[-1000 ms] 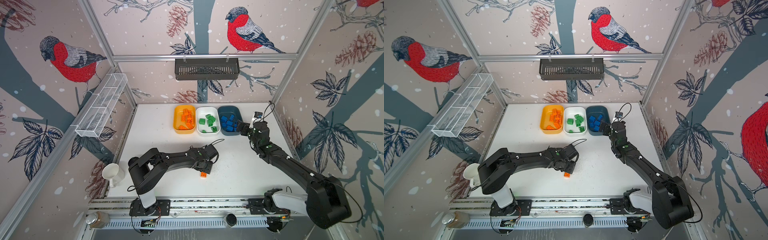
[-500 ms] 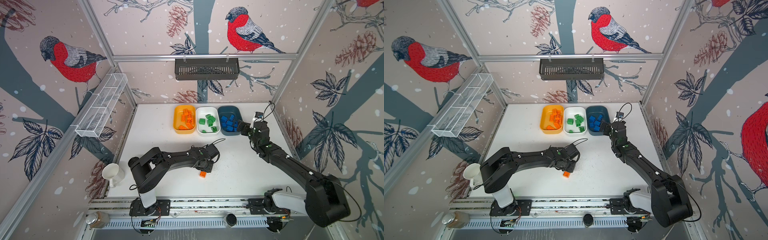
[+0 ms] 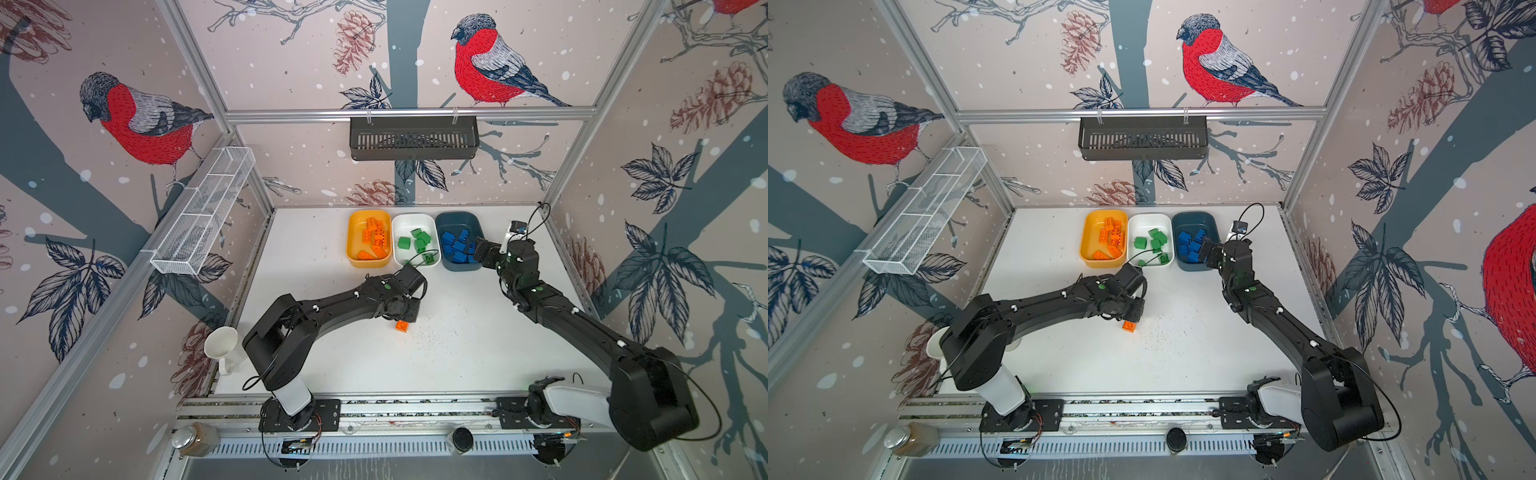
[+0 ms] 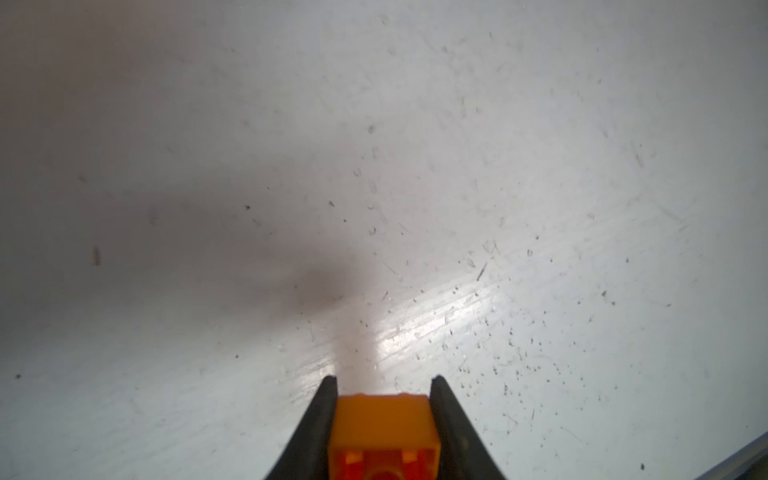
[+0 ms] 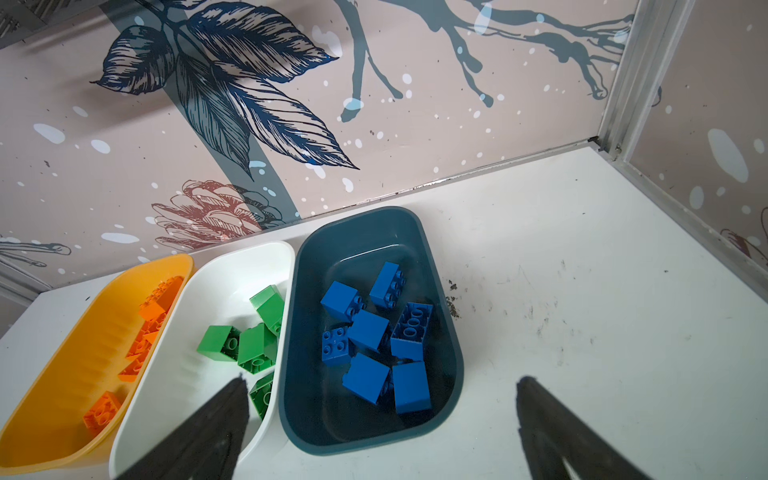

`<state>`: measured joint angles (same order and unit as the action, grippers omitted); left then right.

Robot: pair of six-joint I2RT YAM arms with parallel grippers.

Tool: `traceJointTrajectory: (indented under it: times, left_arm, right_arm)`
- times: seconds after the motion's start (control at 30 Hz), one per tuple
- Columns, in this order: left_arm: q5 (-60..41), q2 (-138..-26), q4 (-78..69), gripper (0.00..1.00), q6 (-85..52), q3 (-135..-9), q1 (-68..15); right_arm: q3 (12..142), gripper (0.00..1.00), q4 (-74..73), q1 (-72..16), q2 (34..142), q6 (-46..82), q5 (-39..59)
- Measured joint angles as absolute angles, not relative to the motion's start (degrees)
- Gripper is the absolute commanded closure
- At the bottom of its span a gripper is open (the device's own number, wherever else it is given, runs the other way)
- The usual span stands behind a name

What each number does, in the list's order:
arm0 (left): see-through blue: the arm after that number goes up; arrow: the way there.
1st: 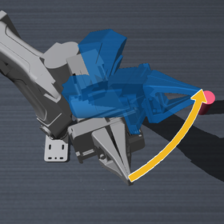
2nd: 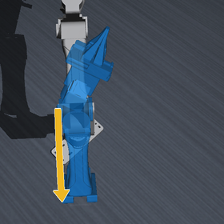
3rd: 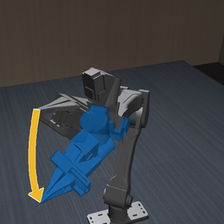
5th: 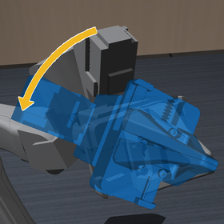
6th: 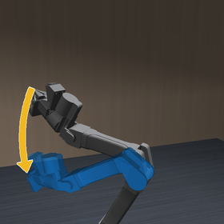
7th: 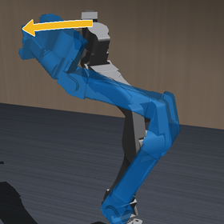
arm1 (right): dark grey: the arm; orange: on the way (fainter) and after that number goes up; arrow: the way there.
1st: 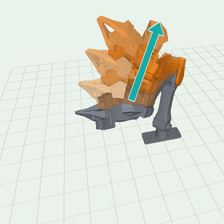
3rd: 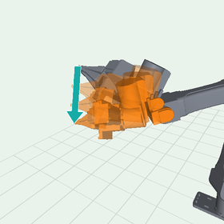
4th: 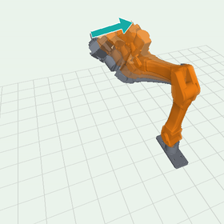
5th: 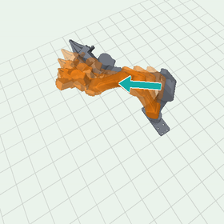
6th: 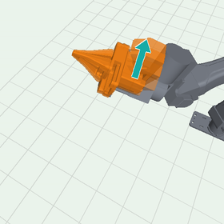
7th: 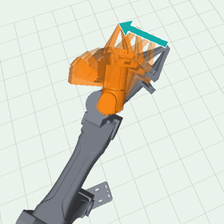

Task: Sort the legos into containers by color
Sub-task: 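Carry the orange brick into the yellow bin and open the left gripper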

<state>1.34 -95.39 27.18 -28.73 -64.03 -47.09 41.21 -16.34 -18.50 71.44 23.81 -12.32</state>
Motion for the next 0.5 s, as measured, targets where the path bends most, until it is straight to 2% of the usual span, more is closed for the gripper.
traceJointTrajectory:
  times: [0.2, 0.37, 0.43, 0.5]
  left_arm:
    - [7.6, -95.7, 22.9, 0.78, -25.6, -73.4, -35.4]
    - [10.1, -103.4, 16.4, 0.74, -23.8, -80.5, -26.0]
    - [10.2, -108.4, 15.4, 0.70, -22.8, -85.0, -23.9]
    - [10.3, -113.7, 15.3, 0.59, -21.6, -90.5, -22.7]
  right_arm:
    - [41.2, 0.01, -16.5, -18.3, 72.9, 24.0, -12.5]
    - [39.8, 0.01, -15.1, -15.3, 74.3, 23.9, -15.6]
    - [38.5, 0.00, -15.0, -12.4, 74.3, 23.5, -17.1]
    - [37.3, 0.01, -15.0, -9.2, 74.3, 22.2, -18.7]
